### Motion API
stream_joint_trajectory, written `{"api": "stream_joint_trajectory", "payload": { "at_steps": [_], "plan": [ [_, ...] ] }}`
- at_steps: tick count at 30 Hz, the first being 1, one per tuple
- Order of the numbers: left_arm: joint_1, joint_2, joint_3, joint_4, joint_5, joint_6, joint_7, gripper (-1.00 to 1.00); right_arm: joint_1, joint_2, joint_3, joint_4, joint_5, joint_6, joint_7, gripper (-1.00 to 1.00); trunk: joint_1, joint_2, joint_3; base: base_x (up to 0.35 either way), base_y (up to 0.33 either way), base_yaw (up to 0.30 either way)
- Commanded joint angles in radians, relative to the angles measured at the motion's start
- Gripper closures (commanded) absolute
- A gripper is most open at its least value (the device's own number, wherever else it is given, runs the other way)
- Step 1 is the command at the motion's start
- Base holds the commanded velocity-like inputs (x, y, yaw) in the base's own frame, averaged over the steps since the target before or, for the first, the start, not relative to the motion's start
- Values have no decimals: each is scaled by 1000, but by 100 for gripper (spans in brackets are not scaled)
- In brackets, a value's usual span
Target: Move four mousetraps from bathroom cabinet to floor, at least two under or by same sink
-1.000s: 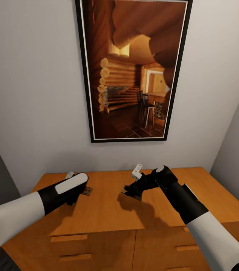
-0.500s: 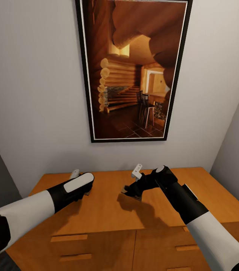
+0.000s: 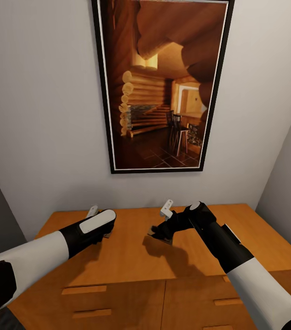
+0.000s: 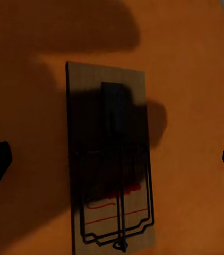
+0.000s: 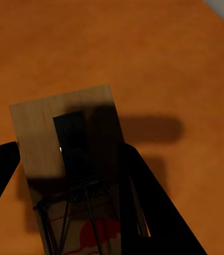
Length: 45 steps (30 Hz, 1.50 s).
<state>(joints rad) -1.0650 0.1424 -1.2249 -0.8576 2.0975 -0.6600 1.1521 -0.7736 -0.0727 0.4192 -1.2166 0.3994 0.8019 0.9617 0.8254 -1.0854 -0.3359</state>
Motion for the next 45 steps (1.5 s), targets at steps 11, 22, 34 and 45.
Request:
{"api": "stream_joint_trajectory", "payload": {
  "at_steps": [11,22,34,45],
  "plan": [
    [31,-2,-4,62,7,-5,-30,-100,-1,0,1,-1,10,2,9,100,0,-1,-2,0,0,0],
    [-6,-17,-5,31,-5,5,-114,-100,-6,-14,-19,-7,1,-6,12,100,0,0,-1,0,0,0],
    [28,-15,-1,24,-35,5,-115,-100,5,40,-19,3,-23,-10,10,100,0,0,-1,0,0,0],
    [28,-14,-1,6,-4,5,-114,-100,6,40,-20,3,-24,-10,12,100,0,0,-1,0,0,0]
  ]
}}
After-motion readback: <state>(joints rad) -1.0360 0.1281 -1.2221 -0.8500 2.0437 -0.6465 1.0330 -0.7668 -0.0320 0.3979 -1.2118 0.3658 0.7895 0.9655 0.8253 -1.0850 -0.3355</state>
